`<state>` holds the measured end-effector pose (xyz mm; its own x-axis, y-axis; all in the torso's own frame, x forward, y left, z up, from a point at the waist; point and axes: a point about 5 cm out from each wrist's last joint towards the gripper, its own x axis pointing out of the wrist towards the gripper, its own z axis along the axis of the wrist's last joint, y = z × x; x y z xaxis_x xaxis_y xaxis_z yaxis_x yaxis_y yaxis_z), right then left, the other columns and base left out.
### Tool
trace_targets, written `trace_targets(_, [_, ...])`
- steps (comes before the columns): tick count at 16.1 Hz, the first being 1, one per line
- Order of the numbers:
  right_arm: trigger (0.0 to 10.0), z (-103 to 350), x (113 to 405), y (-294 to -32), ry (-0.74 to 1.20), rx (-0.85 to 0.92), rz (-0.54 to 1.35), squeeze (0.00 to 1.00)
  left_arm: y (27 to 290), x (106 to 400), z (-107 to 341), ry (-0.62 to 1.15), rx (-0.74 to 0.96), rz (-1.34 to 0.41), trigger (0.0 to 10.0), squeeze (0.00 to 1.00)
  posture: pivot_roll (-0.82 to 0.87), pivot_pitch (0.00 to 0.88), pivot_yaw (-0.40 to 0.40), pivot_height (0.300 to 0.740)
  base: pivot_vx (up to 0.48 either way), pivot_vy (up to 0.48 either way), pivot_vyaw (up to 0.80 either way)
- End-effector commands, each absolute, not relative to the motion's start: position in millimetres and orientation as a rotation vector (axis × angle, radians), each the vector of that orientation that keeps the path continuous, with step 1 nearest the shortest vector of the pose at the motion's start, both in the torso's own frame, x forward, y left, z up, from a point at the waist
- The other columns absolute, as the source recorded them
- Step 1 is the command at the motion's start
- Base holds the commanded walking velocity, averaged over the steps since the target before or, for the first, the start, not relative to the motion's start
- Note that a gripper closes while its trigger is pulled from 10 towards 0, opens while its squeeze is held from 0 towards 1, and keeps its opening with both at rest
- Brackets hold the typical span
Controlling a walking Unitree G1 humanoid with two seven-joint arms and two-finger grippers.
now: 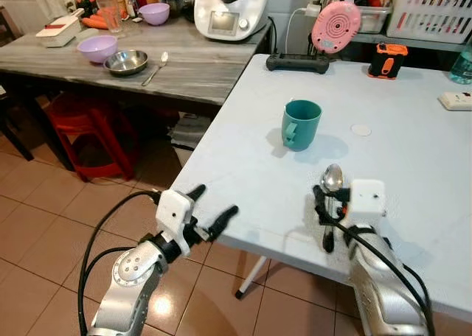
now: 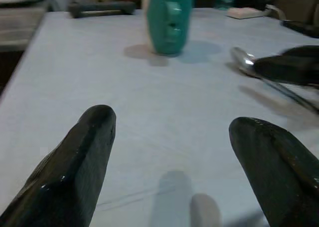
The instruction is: Setting the table
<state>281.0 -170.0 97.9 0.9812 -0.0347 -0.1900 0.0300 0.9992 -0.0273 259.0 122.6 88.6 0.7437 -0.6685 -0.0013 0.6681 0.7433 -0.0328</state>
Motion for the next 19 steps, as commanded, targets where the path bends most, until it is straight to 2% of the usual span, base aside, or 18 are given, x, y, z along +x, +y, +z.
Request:
trace_targets(1, [10.0, 93.3, 282.5, -164.6, 0.229, -0.031, -0.016, 0.00, 126.5, 260.1, 90.7, 0.023, -0.026, -0.763, 10.0, 0.00, -0.07, 0.056, 0.052, 0.740, 0.000, 0.000, 0.00])
trace_targets(6, [10.0, 82.7, 283.0, -164.3, 0.315, 0.012, -0.018, 0.00, 130.6, 260.6, 90.6, 0.028, -0.030, -0.782, 10.0, 0.00, -0.07, 0.059, 0.052, 0.740, 0.000, 0.000, 0.00])
trace_targets(7, [9.4, 82.2, 282.7, -164.6, 0.320, 0.002, -0.019, 0.00, 129.9, 259.9, 90.6, 0.031, -0.035, -0.793, 10.0, 0.00, -0.07, 0.061, 0.052, 0.740, 0.000, 0.000, 0.00])
trace_targets(8, [5.1, 80.5, 282.0, -165.1, 0.338, -0.003, -0.025, 0.00, 128.5, 259.1, 90.8, 0.032, -0.047, -0.816, 10.0, 0.00, -0.07, 0.061, 0.052, 0.740, 0.000, 0.000, 0.00])
trace_targets(9, [0.0, 77.6, 281.1, -166.9, 0.363, 0.002, -0.037, 0.00, 127.0, 258.2, 90.7, 0.038, -0.059, -0.842, 10.0, 0.00, -0.07, 0.061, 0.052, 0.740, 0.000, 0.000, 0.00])
trace_targets(12, [0.8, 73.7, 279.2, -169.4, 0.397, 0.008, -0.044, 0.00, 124.5, 255.7, 90.6, 0.052, -0.074, -0.887, 10.0, 0.00, -0.08, 0.063, 0.055, 0.740, 0.000, 0.000, 0.00])
trace_targets(19, [0.7, 64.7, 274.7, -171.1, 0.476, 0.002, -0.035, 0.00, 125.1, 255.1, 94.9, 0.066, -0.061, -0.926, 10.0, 0.00, -0.08, 0.063, 0.052, 0.740, 0.000, 0.000, 0.00])
